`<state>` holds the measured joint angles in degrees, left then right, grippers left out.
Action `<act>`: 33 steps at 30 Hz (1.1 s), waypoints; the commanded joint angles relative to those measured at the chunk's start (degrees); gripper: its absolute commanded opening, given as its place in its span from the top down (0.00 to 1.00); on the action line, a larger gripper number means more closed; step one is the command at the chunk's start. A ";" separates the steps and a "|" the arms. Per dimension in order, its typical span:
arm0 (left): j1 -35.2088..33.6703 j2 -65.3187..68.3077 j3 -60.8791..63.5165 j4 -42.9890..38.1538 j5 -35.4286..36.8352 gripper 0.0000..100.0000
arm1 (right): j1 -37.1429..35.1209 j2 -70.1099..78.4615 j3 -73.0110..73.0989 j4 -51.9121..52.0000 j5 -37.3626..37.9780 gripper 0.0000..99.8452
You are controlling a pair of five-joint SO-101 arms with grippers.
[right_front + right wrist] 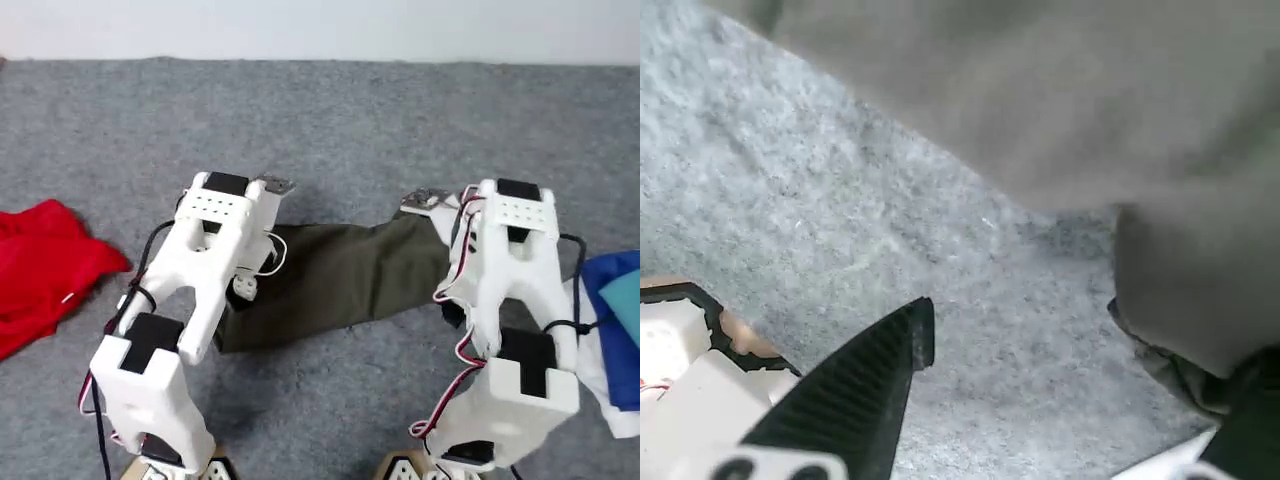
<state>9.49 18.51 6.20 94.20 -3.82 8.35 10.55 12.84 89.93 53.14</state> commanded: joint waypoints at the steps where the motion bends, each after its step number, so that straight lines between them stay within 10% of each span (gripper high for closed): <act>1: -0.09 -3.08 0.40 -2.20 0.97 0.98 | 1.01 -3.38 0.18 -0.40 0.44 0.55; 14: -7.12 20.84 -5.32 5.45 18.02 0.87 | 1.19 -3.56 0.09 1.63 0.53 0.55; 33: -0.26 25.05 -9.10 5.71 11.25 0.99 | 1.19 -3.56 0.09 1.63 0.53 0.55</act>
<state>6.95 41.19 -2.77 99.47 9.80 9.05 9.93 13.19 90.64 53.14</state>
